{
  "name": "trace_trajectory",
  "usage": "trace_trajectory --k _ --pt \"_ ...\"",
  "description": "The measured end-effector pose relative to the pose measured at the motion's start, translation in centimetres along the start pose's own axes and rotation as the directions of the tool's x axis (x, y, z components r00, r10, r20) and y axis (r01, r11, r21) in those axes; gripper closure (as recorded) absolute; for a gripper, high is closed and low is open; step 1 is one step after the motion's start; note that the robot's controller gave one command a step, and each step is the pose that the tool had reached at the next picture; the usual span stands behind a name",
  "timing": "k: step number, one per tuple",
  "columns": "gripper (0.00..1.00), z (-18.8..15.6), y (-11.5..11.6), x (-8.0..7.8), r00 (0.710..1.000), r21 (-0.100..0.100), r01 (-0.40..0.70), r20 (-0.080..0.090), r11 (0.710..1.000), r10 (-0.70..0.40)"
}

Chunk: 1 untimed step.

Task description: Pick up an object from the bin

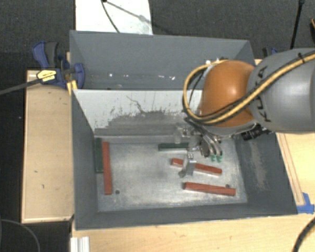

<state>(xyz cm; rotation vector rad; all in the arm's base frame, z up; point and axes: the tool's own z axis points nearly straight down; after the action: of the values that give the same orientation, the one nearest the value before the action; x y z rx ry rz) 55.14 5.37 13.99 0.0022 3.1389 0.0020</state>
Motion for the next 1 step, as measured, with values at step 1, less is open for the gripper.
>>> trace_trajectory --k 1 --pt "0.0 6.9 -4.22 -2.55 1.0 0.003 0.009 -0.006 1.0 -0.009"
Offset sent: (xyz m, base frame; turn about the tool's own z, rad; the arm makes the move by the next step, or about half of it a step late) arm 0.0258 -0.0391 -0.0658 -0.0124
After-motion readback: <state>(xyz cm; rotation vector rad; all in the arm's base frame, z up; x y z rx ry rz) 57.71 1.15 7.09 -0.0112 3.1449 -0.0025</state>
